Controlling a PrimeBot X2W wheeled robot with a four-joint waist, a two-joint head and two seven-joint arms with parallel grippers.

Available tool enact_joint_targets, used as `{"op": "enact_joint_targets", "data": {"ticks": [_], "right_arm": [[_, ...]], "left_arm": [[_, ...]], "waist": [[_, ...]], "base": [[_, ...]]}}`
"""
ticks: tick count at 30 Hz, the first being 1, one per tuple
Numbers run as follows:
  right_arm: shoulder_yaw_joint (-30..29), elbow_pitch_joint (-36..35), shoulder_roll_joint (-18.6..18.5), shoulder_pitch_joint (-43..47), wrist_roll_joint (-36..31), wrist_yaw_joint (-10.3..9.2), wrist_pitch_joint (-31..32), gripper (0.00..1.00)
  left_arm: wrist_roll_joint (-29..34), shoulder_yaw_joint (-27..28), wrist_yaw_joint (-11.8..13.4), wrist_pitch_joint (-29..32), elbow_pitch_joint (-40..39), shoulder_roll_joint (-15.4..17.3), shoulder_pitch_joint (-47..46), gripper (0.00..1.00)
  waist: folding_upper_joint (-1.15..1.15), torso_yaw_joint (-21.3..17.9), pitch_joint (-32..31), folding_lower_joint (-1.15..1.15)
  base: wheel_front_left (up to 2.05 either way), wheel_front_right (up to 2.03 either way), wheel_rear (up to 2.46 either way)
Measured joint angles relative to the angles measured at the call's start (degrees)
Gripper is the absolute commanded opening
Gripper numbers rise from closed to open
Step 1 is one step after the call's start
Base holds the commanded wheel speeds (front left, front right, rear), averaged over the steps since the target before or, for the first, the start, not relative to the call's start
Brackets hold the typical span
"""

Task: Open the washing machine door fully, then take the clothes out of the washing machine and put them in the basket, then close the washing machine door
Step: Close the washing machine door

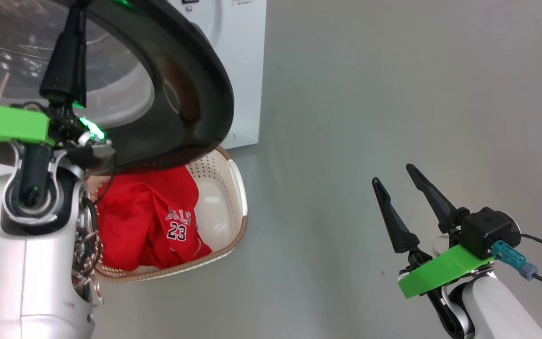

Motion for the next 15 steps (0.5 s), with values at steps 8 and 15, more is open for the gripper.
{"op": "enact_joint_targets", "data": {"ticks": [8,15], "right_arm": [[0.03,0.83,-0.01,0.44,0.00,0.00,0.00,1.00],[0.09,1.26,-0.04,1.96,0.00,0.00,-0.01,1.00]], "left_arm": [[5.20,-2.01,-2.71,-1.41,0.21,1.29,8.61,1.00],[18.40,-5.80,-5.15,-9.31,-0.23,5.14,17.48,1.00]], "waist": [[0.00,1.64,-3.22,0.00],[0.00,2.96,-7.25,0.00]], "base": [[0.00,0.00,0.00],[0.00,0.00,0.00]]}}
